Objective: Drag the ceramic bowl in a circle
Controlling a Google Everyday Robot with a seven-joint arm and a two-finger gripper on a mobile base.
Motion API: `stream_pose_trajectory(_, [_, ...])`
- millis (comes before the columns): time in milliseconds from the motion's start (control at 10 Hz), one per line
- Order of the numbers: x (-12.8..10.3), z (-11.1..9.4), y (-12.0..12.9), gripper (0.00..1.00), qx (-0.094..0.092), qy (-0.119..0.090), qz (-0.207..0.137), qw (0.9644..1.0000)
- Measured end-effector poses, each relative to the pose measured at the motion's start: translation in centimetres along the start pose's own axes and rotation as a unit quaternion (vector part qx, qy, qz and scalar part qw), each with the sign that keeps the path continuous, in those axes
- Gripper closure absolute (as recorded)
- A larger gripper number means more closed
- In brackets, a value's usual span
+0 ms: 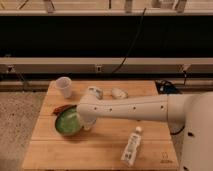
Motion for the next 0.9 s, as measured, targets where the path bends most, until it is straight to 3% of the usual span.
stream_pose_trajectory(400, [1.3,-1.1,2.8,1.00,0.006,0.003,0.015,0.9999])
stream_pose_trajectory(900, [0.4,-2.2,4.6,1.00,0.007,0.009,0.019,0.9997])
